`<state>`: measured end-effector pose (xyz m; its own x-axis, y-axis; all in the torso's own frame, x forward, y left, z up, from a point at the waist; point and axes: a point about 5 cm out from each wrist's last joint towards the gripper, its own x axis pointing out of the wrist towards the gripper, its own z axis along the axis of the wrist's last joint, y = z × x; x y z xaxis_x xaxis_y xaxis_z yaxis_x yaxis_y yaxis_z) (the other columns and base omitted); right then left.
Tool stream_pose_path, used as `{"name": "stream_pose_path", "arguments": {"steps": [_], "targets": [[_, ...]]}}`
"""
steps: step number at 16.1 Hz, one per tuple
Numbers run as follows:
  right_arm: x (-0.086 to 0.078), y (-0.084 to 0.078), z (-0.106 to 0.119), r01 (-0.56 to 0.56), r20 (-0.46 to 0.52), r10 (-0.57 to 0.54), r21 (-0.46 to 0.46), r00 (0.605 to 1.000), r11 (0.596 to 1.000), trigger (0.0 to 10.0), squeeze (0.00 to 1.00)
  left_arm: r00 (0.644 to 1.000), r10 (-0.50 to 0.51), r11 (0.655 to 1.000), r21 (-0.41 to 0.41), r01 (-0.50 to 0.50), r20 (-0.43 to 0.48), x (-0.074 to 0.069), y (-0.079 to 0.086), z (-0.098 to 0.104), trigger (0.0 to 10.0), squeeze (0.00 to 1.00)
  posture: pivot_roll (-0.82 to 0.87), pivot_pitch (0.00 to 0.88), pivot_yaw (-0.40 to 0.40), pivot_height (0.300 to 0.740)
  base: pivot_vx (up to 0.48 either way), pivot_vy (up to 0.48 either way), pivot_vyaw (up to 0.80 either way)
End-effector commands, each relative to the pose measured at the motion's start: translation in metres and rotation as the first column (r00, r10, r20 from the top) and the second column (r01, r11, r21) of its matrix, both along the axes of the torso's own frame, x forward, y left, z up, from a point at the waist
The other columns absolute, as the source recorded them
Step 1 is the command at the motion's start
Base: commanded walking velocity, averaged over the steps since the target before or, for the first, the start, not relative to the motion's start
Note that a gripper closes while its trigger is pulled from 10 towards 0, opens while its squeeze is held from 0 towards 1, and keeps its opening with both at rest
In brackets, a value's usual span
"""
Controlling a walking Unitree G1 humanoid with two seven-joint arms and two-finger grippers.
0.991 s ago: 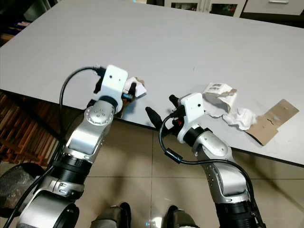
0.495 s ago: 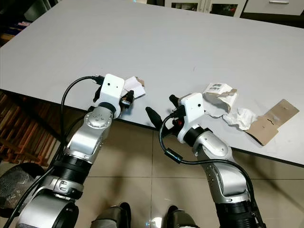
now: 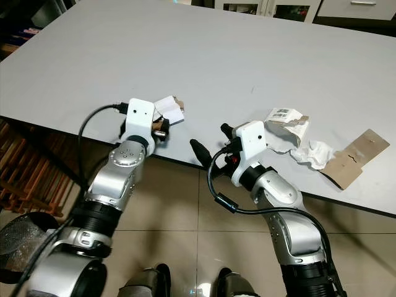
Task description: Picking trash to rubbish bin
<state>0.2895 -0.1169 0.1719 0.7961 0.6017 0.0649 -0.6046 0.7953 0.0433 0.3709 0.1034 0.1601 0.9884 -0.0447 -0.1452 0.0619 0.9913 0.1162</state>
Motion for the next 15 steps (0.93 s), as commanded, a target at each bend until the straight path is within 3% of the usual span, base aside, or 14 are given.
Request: {"name": "stream_pose_path", "arguments": {"steps": [1,3,4,5,6,7,8,9,15], "targets": [[-0.002,0.0,0.0,-0.007,-0.003,0.007,0.003,1.0,1.0,10.0,0.0,0.998,0.005,0.994,-0.11,-0.012,-0.064,0.001,-0.001,-0.004,10.0,0.0,-0.08,0.187,0.017,0.74,0.0,0.0,0.0],[-0.002,0.0,0.0,-0.007,-0.002,0.007,0.002,1.0,1.0,10.0,0.0,0.995,-0.017,0.978,-0.207,-0.003,-0.098,0.001,-0.006,-0.006,10.0,0.0,-0.08,0.186,0.018,0.74,0.0,0.0,0.0],[-0.002,-0.001,0.0,-0.007,-0.002,0.007,0.002,1.0,1.0,10.0,0.0,0.995,-0.017,0.976,-0.216,-0.005,-0.098,0.001,-0.006,-0.005,10.0,0.0,-0.08,0.186,0.018,0.74,0.0,0.0,0.0],[-0.001,-0.001,0.0,-0.006,-0.002,0.006,0.002,1.0,1.0,10.0,0.0,0.995,-0.02,0.975,-0.221,-0.001,-0.093,0.0,-0.008,-0.003,9.6,0.0,-0.08,0.185,0.019,0.74,0.0,0.0,0.0],[-0.001,-0.001,0.0,-0.007,-0.002,0.007,0.002,1.0,1.0,10.0,0.0,0.996,-0.022,0.975,-0.221,0.001,-0.092,0.0,-0.009,-0.003,8.4,0.0,-0.08,0.184,0.019,0.74,0.0,0.0,0.0],[-0.001,0.0,0.0,-0.009,-0.002,0.009,0.003,1.0,1.0,10.0,0.0,0.996,-0.027,0.975,-0.222,0.007,-0.088,0.0,-0.011,-0.001,3.9,0.0,-0.08,0.183,0.019,0.74,0.0,0.0,0.0],[-0.001,0.0,0.0,-0.01,-0.002,0.01,0.003,1.0,1.0,10.0,0.0,0.996,-0.03,0.974,-0.224,0.009,-0.088,0.0,-0.012,-0.001,0.7,0.0,-0.08,0.182,0.019,0.74,0.0,0.0,0.0],[-0.001,0.0,-0.001,-0.01,-0.003,0.01,0.004,1.0,1.0,10.0,0.0,0.996,-0.033,0.975,-0.22,0.012,-0.088,0.0,-0.013,0.0,0.0,0.0,-0.08,0.18,0.02,0.74,0.0,0.0,0.0],[0.0,0.001,-0.001,-0.01,-0.004,0.01,0.003,1.0,1.0,10.0,0.0,0.996,-0.047,0.976,-0.218,0.029,-0.078,0.0,-0.015,0.004,0.0,0.0,-0.08,0.175,0.022,0.74,0.0,0.0,0.0]]}}
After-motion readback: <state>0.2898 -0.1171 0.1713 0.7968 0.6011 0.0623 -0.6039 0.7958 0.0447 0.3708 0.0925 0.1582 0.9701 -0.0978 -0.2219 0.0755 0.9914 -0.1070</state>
